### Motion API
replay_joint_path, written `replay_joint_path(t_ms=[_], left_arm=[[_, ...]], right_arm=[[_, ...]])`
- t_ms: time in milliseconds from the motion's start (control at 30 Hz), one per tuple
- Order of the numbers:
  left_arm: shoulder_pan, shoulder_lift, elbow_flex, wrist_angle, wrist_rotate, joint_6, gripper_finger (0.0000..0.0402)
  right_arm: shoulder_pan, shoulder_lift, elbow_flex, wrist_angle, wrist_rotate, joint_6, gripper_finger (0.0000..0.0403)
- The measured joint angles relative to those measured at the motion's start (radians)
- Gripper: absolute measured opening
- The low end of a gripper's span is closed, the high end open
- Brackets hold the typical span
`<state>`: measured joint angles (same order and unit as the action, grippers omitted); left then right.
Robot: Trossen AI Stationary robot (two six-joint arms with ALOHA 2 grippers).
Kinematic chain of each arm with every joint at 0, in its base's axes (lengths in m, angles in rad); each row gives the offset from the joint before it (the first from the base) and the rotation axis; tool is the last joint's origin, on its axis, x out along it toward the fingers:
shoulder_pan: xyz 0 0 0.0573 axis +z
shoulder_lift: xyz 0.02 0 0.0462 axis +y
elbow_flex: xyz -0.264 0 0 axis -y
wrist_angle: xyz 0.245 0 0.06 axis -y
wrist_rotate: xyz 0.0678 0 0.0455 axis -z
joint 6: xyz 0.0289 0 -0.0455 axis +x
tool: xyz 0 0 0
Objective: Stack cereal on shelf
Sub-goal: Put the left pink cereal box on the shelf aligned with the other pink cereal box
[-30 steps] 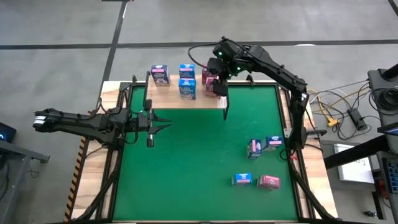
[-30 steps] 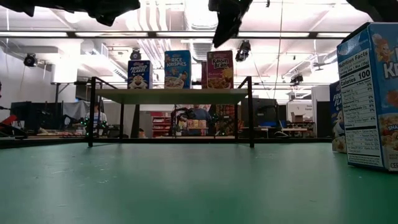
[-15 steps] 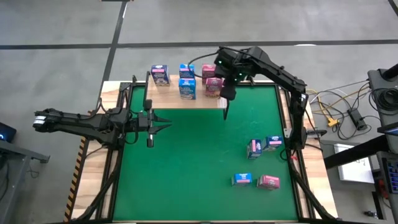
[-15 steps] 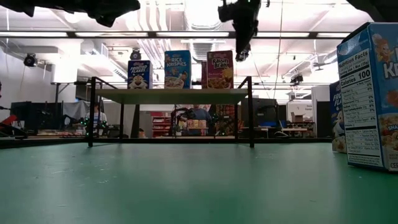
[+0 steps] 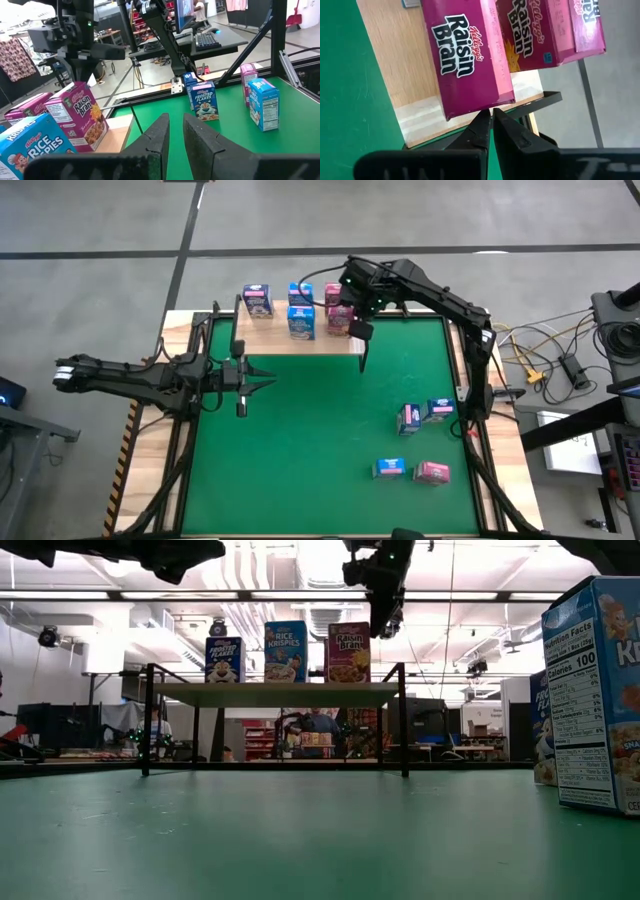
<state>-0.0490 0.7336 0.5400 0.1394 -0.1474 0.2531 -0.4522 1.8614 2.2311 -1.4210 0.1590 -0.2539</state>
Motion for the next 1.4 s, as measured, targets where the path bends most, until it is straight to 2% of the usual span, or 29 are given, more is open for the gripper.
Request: replay_joint_path(t_ms=[300,533,967,1100,1400], left_arm=[[0.0,0.0,0.0,0.0,0.0,0.0,0.0038],[0.0,0.0,0.0,0.0,0.0,0.0,0.0038],[0.0,0.0,0.0,-0.007,0.0,0.0,0.0038],[0.0,0.0,0.0,-0.007,0.0,0.0,0.0038],[0.0,0.0,0.0,-0.007,0.0,-0.001,0.0038]], right_arm=[[0.0,0.0,-0.004,0.085,0.0,-0.028,0.0013],[0.0,0.0,-0.007,0.086,0.0,-0.027,0.0013],[0.038,-0.01,0.062,-0.098,0.0,0.061,0.0013],[0.068,-0.027,0.078,-0.034,0.0,0.063,0.0013],[0.09,-0.042,0.075,0.225,-0.001,0.035,0.0013]])
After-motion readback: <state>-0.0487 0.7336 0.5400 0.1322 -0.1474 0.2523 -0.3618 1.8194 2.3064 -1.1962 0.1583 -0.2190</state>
